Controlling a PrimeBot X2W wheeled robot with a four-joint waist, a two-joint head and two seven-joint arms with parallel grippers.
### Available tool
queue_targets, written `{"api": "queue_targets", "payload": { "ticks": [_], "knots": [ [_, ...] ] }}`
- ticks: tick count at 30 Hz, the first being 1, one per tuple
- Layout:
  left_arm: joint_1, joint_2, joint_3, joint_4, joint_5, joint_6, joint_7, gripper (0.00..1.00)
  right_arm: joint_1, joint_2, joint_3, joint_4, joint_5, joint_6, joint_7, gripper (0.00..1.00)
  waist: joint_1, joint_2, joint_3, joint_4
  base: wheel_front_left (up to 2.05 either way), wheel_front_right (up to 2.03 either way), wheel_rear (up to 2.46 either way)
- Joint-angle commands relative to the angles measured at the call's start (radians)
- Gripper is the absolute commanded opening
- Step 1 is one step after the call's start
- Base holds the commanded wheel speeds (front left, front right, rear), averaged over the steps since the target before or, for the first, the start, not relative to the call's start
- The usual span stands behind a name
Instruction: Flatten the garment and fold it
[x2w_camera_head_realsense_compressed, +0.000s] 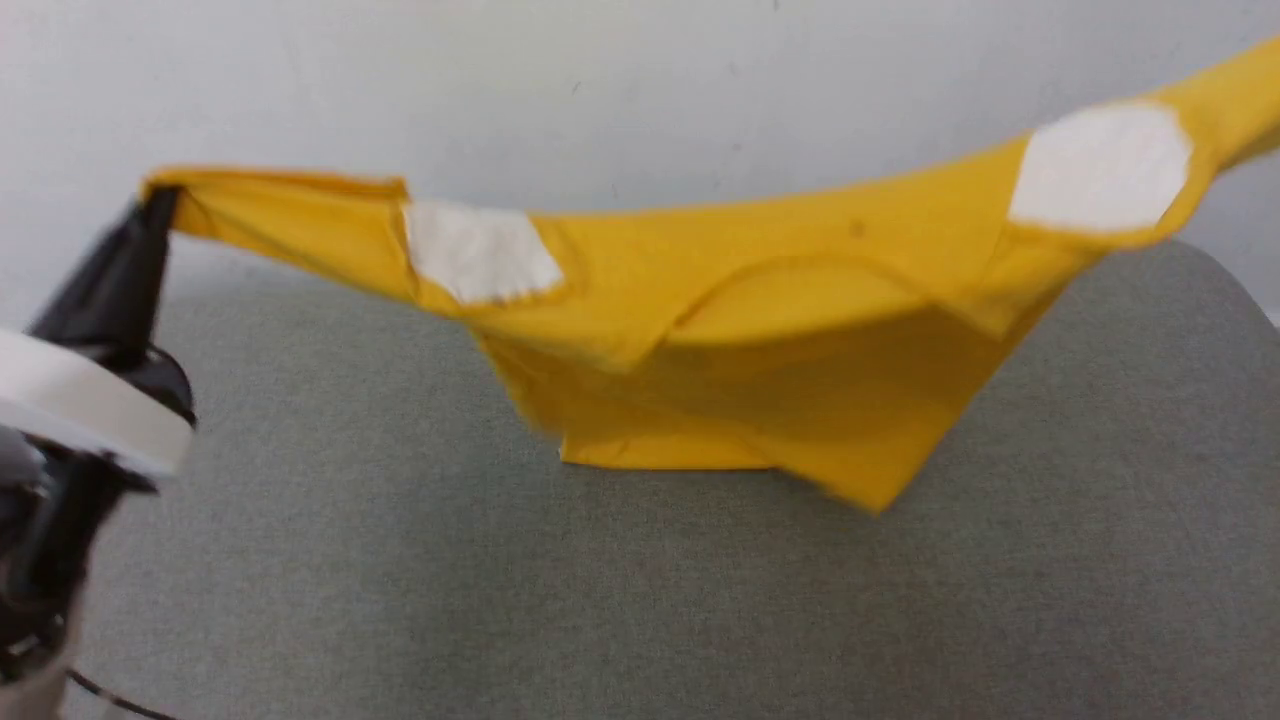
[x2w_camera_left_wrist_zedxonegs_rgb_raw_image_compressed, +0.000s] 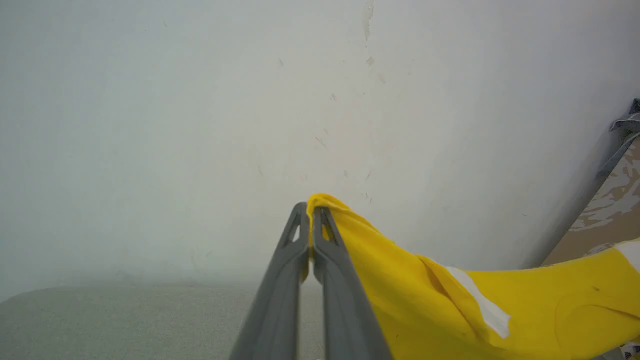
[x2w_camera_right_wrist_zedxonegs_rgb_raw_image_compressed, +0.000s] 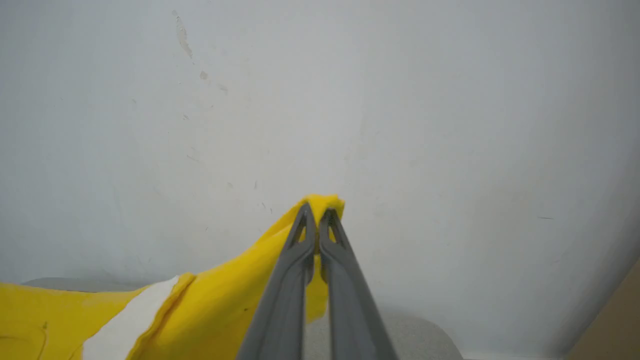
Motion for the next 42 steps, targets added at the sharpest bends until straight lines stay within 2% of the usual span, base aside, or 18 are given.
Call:
{"api": "queue_targets", "payload": {
  "ticks": [1, 5, 12, 20, 25, 35, 42],
  "knots": [
    [-0.037, 0.012, 0.014, -0.010, 0.001, 0.002, 0.008, 0.00, -0.046, -0.018, 0.006, 0.012, 0.006, -0.001, -0.003, 0.00, 0.0001, 0.0000, 0.000, 0.000, 0.00, 0.00, 0.00],
    [-0.127, 0.039, 0.046, -0.021, -0.007, 0.008, 0.024, 0.00, -0.165, -0.073, 0.039, 0.062, 0.005, -0.001, -0.018, 0.00, 0.0001, 0.0000, 0.003, 0.000, 0.00, 0.00, 0.00],
    [-0.278, 0.073, 0.071, -0.001, 0.005, 0.015, 0.030, 0.00, -0.313, -0.133, 0.130, 0.140, 0.001, -0.001, -0.063, 0.00, 0.0001, 0.0000, 0.056, -0.003, 0.00, 0.00, 0.00],
    [-0.517, 0.074, 0.006, 0.160, 0.044, -0.025, 0.015, 0.00, -0.481, -0.157, 0.243, 0.280, -0.036, -0.001, -0.170, 0.00, 0.0001, 0.0000, 0.207, -0.009, 0.00, 0.00, 0.00],
    [-0.693, 0.063, -0.062, 0.343, 0.081, -0.075, 0.009, 0.00, -0.633, -0.136, 0.310, 0.439, -0.087, -0.001, -0.287, 0.00, 0.0001, 0.0000, 0.321, -0.026, 0.00, 0.00, 0.00],
    [-1.067, -0.012, -0.090, 0.668, 0.160, -0.134, -0.171, 0.00, -0.961, -0.052, 0.366, 0.764, -0.213, -0.001, -0.553, 0.00, 0.0001, 0.0000, 0.480, -0.033, 0.00, 0.00, 0.00],
    [-1.162, -0.048, -0.110, 0.771, 0.175, -0.172, -0.243, 0.00, -1.063, 0.001, 0.394, 0.910, -0.233, -0.001, -0.671, 0.00, 0.0001, 0.0000, 0.539, -0.021, 0.00, 0.00, 0.00]
  ]
}}
